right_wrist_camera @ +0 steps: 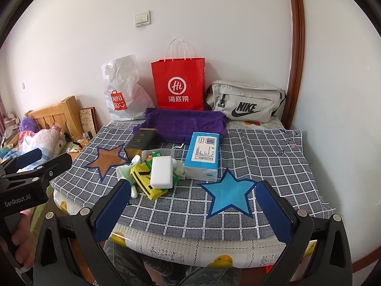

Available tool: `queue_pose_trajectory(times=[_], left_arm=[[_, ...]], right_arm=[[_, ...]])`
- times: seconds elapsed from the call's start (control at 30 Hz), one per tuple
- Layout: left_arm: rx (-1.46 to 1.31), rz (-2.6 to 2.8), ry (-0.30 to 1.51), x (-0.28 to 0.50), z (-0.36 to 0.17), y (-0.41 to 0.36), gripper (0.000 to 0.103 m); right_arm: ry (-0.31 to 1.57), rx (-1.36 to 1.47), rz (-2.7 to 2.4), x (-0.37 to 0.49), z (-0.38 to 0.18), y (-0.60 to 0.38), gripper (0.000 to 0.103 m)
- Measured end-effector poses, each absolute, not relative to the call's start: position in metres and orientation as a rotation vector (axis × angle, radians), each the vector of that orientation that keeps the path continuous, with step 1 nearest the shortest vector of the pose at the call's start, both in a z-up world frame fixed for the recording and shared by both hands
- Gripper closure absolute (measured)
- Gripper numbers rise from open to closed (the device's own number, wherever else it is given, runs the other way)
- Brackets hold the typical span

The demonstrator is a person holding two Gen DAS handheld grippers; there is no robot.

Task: Organize soft objects
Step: 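Grasp the white sponge with the right tool while the left tool grasps the white glove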

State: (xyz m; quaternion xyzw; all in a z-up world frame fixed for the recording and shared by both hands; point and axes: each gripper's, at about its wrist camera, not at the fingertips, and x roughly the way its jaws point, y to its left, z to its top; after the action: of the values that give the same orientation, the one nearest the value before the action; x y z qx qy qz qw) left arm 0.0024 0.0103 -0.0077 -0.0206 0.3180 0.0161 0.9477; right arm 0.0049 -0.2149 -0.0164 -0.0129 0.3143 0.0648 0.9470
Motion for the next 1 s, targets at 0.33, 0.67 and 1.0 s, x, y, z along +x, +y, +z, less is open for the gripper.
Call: queue_pose_trajectory(times=[0.33, 0.67, 1.0], left_arm=[[-0.081, 0.065, 0.753, 0.038, -0.056, 0.039, 0.0], [-0.12, 0.122, 0.87, 0.074, -0.122, 0.068, 0.0], [-0.159, 0.139, 0.943, 0.093, -0.165, 0.098, 0.0]], right_arm=[[0.743, -0.018, 0.133, 0.038, -0.06, -0.215, 0.0], [0.794, -0.038, 0.219, 0.084, -0.098, -0.182, 0.018], [0.855, -0.076, 0.287, 0.137, -0.141, -0.143, 0.027]])
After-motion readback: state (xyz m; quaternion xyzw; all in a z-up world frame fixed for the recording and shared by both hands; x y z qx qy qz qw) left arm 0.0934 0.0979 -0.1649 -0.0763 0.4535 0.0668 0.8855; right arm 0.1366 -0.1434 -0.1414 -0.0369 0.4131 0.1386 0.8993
